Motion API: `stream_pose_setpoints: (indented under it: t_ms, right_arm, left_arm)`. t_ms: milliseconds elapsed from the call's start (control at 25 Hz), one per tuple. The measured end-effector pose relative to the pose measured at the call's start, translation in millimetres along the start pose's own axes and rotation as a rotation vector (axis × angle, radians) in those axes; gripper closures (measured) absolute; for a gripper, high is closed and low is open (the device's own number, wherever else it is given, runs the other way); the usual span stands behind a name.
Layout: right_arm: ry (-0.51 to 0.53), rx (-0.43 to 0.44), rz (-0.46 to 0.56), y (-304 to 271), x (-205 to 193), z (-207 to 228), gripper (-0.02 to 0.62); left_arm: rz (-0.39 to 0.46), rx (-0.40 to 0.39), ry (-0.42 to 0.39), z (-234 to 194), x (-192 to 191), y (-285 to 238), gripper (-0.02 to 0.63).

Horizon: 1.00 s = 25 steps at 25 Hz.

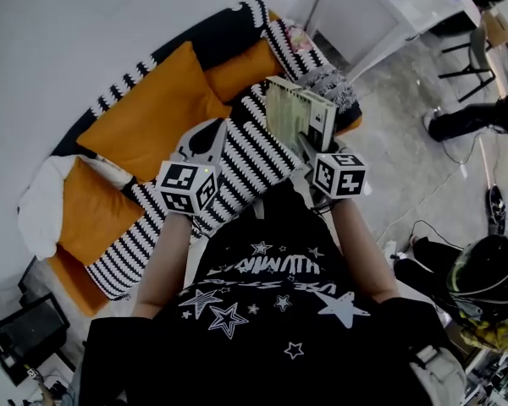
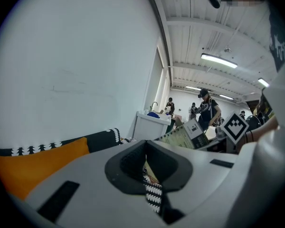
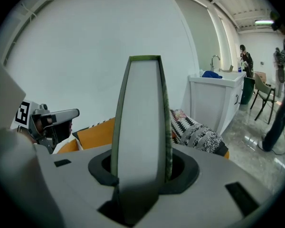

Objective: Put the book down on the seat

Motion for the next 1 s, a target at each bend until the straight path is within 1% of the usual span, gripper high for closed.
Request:
stream_pose_setpoints:
  t_ms: [240,440,720,840,1000]
  right_arm:
    - [-0.03,0.007,-0.017,-36.2,13.8,16.2,0.422]
    - [-0.022,0.032,-0.059,-69.2,18.7,37.8,0.422]
    - [-0.048,0.004,-0.144,-110.7,12.3,82.8,0.422]
    - [-0.058,-0.002,-0.179,-130.5,7.2,96.1,0.422]
    - [-0.062,-0.001,-0.232,-154.5,-5.2,105.3,0.422]
  left_arm:
    - [-0.03,0.025,0.007,-12.7,2.8,-20.2,0.598]
    - [-0.05,0.047,0.024,-26.1,1.7,-60.1,0.598]
    - [-0.098,0.023,0.02,-32.2,4.6,-120.1,0.598]
    - [-0.129,0.006,0.016,-36.0,-1.8,-144.5,0.598]
    - [-0.167,-0.007,0.037,-43.4,-14.5,-167.2,0.598]
Point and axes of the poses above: the fingertips, and each gripper's own axes: y backward along the fingers, z to its right, x out of its top, the point moved 3 cm from there along y, backward along the fingers, and after that the axes turned 3 degrees about y, right-handed, at the moved point
